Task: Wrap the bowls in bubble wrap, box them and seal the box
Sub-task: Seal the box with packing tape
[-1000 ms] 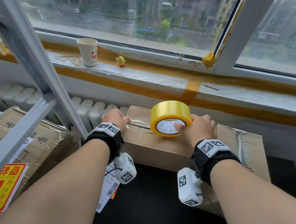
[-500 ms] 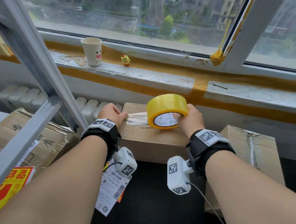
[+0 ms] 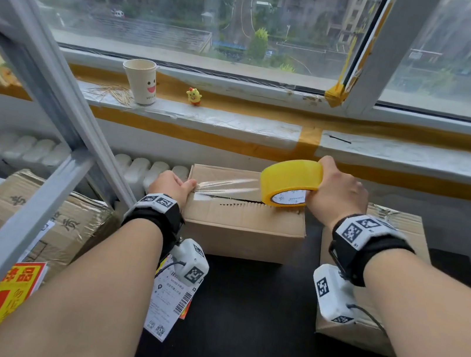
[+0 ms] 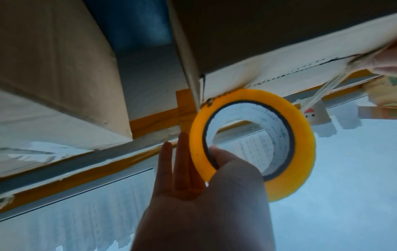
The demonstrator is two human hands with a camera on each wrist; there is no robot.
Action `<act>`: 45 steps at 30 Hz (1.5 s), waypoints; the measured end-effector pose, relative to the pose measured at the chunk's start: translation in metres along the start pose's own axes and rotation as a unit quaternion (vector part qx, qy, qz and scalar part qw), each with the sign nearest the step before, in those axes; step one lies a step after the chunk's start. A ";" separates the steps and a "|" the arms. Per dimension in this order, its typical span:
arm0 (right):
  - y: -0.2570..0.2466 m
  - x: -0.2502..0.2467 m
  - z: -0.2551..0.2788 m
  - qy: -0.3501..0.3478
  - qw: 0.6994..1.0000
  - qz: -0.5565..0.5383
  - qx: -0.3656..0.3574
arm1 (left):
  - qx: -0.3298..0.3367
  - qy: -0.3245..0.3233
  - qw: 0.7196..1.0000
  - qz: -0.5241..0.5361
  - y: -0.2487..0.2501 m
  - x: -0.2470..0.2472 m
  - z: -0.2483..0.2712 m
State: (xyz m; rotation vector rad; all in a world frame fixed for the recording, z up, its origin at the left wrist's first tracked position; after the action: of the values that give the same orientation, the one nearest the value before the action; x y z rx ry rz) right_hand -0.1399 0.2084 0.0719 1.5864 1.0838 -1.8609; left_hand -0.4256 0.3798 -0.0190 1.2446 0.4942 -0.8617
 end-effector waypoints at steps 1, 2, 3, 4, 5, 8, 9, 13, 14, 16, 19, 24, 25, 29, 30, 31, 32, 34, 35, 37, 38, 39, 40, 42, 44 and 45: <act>0.001 0.000 0.001 0.005 1.000 -0.014 0.009 | -0.005 0.000 1.000 0.006 -0.002 0.001 0.000; 0.004 0.001 0.002 0.010 0.999 -0.043 0.029 | -0.009 0.000 1.000 0.014 -0.004 0.002 0.000; 0.008 0.003 0.002 0.016 0.995 -0.083 0.058 | -0.014 0.001 1.000 0.021 -0.005 0.003 0.000; 0.014 0.007 0.001 0.020 0.988 -0.126 0.087 | -0.015 0.004 1.000 0.026 -0.006 0.003 0.001; 0.019 0.013 -0.001 0.020 0.980 -0.166 0.108 | -0.018 0.005 0.999 0.027 -0.007 0.003 0.001; 0.025 0.037 -0.005 -0.020 0.966 -0.216 0.143 | -0.018 0.008 0.999 0.032 -0.008 0.003 0.000; 0.025 0.044 -0.006 -0.043 0.963 -0.222 0.149 | -0.019 0.012 0.999 0.034 -0.009 0.003 0.000; 0.025 0.052 -0.007 -0.059 0.956 -0.236 0.165 | -0.015 0.013 0.999 0.036 -0.010 0.003 -0.001; 0.025 0.047 -0.008 -0.046 0.962 -0.219 0.159 | -0.011 0.014 0.999 0.033 -0.009 0.003 -0.002; 0.026 0.036 -0.004 -0.019 0.976 -0.168 0.136 | -0.004 0.019 0.999 0.025 -0.007 0.001 -0.002; 0.035 0.021 0.011 0.016 0.982 -0.127 0.139 | 0.000 0.019 1.000 0.014 -0.003 0.002 -0.001; 0.051 -0.010 0.016 0.088 0.980 -0.118 0.136 | -0.003 0.015 1.000 0.013 -0.003 0.002 -0.001; 0.056 -0.014 0.017 0.090 0.980 -0.112 0.138 | -0.004 0.013 1.000 0.019 -0.004 0.002 -0.001; 0.073 -0.011 0.019 0.048 0.988 -0.028 0.141 | -0.003 0.014 1.000 0.011 -0.001 0.002 0.000; 0.073 -0.009 0.019 0.050 0.989 -0.021 0.138 | -0.002 0.015 1.000 0.010 -0.001 0.003 0.000; 0.072 -0.009 0.018 0.053 0.989 -0.022 0.136 | -0.001 0.016 1.000 0.010 -0.001 0.003 0.000; 0.072 -0.009 0.017 0.056 0.989 -0.024 0.138 | -0.001 0.015 1.000 0.011 -0.002 0.003 0.000; 0.070 -0.009 0.017 0.056 0.988 -0.021 0.141 | -0.003 0.011 1.000 0.012 -0.004 0.003 -0.001; 0.070 -0.009 0.017 0.057 0.988 -0.018 0.141 | -0.003 0.010 1.000 0.012 -0.004 0.004 -0.001; 0.069 -0.010 0.018 0.066 0.988 -0.013 0.139 | -0.001 0.009 1.000 0.012 -0.004 0.004 -0.002; 0.069 -0.010 0.019 0.070 0.988 -0.011 0.136 | 0.000 0.007 1.000 0.012 -0.004 0.004 -0.002; 0.068 -0.010 0.020 0.074 0.988 -0.009 0.135 | -0.001 0.006 1.000 0.012 -0.004 0.004 -0.001; 0.068 -0.009 0.020 0.077 0.988 -0.008 0.136 | -0.001 0.006 1.000 0.011 -0.004 0.004 -0.001; 0.069 -0.009 0.020 0.077 0.987 -0.009 0.139 | -0.002 0.005 1.000 0.008 -0.004 0.004 -0.001; 0.069 -0.009 0.018 0.071 0.987 -0.009 0.142 | -0.001 0.000 1.000 0.009 -0.003 0.004 -0.002; 0.069 -0.008 0.017 0.067 0.987 -0.010 0.144 | 0.000 0.000 1.000 0.010 -0.003 0.004 -0.002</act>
State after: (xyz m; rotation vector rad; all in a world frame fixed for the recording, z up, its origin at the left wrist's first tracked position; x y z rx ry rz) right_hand -0.0951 0.1538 0.0617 1.8920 0.9172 -2.0218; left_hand -0.4256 0.3800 -0.0246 1.2471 0.4807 -0.8441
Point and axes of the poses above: each hand's wrist, its own z-axis away from the middle knuckle, its own x-axis out of the palm, y = z × x, the point moved 9 cm from there along -z, towards the middle knuckle, and after that the axes turned 4 degrees about -y, right-handed, at the moved point
